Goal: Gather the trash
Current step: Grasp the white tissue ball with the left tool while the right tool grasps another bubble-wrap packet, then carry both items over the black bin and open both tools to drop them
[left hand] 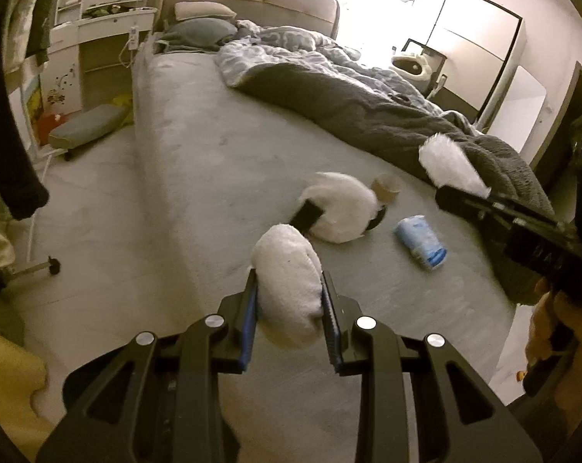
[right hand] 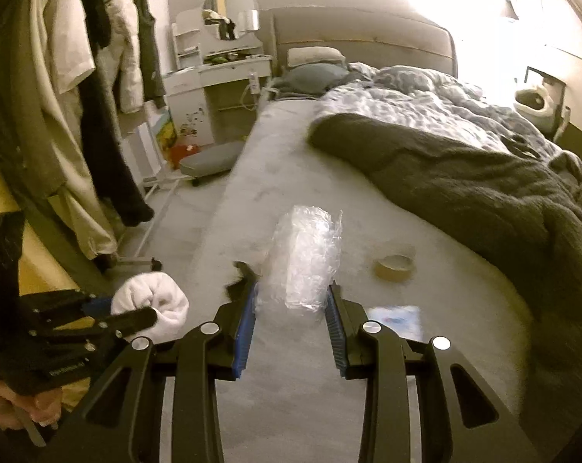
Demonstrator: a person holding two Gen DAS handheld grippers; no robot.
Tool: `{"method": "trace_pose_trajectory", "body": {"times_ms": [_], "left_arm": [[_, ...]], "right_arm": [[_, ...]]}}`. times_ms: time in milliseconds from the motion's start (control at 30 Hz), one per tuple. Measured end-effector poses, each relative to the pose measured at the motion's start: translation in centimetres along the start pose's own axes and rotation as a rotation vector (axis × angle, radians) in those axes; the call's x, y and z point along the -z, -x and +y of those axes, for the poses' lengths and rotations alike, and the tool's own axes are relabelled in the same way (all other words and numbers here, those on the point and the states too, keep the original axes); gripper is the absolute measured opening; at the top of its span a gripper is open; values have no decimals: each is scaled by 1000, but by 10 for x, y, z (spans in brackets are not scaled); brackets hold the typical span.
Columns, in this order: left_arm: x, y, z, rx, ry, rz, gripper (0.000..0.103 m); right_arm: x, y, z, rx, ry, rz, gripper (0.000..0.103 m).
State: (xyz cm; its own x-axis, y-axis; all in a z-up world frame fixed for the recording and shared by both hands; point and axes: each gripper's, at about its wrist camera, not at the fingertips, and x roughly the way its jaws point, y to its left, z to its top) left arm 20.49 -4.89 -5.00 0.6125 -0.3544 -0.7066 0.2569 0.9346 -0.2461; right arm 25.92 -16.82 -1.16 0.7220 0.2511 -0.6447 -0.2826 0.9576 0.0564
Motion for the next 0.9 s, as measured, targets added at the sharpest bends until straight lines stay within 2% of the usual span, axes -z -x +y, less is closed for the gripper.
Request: {"method": "trace_pose_trajectory", "body": {"times_ms": [367,533,900], "left_arm": [[23,7,55,-58,73,62,32],[33,10,81,-64,129,97,32],[67,5,134,-132,219,218,33]], "right_arm": [[-18,-9,59,-98,54,-13,35],[-20,-24,88,-138,80,13,35],[-15,-51,153,-230,153,77,35]]}}
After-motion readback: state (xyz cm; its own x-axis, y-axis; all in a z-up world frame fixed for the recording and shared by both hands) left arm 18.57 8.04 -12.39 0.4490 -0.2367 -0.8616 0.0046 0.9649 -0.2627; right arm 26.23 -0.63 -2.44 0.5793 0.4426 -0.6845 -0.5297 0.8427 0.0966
